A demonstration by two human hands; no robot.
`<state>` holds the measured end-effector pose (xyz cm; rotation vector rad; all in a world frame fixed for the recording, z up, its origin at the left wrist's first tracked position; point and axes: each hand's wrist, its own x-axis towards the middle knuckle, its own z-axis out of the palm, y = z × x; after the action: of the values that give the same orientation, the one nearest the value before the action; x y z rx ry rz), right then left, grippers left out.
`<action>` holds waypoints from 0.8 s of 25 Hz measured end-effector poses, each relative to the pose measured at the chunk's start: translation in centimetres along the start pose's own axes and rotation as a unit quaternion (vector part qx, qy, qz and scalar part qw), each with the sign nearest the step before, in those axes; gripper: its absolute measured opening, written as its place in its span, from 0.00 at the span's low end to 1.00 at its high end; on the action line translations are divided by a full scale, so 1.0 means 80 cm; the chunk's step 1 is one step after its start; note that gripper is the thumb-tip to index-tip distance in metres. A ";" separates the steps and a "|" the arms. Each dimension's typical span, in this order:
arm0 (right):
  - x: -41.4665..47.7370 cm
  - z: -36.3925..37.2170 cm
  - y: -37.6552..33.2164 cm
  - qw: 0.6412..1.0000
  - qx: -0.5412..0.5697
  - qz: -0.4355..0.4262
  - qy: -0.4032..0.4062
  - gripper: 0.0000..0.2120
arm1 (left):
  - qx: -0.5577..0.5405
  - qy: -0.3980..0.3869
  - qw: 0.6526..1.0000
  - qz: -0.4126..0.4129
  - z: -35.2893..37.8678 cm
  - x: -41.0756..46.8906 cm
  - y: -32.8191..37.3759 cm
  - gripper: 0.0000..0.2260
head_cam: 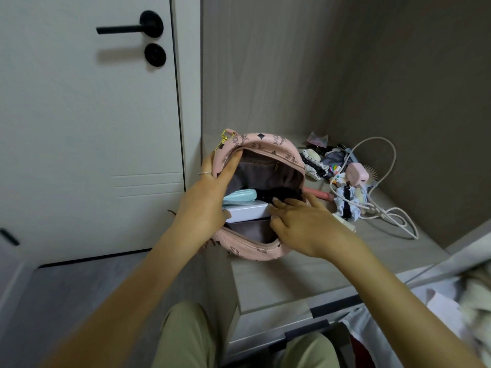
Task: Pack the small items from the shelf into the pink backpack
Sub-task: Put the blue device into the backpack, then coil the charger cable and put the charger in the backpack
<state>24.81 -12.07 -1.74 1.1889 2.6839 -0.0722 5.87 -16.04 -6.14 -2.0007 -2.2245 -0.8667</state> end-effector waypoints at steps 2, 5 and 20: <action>0.007 0.005 -0.001 0.999 0.006 0.009 0.032 0.22 | -0.009 0.001 1.000 0.001 -0.001 0.001 -0.001 0.58; 0.003 0.015 0.008 0.993 0.044 -0.003 0.111 0.20 | -0.012 0.004 1.000 0.011 -0.002 0.002 -0.001 0.58; -0.036 -0.004 0.056 0.935 -0.028 -0.163 0.314 0.09 | -0.017 0.041 0.999 0.030 -0.012 0.020 0.022 0.62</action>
<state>29.98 -11.08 -0.68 0.8317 3.3842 0.4025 6.88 -14.98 -4.03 -1.9978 -2.1093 -0.9685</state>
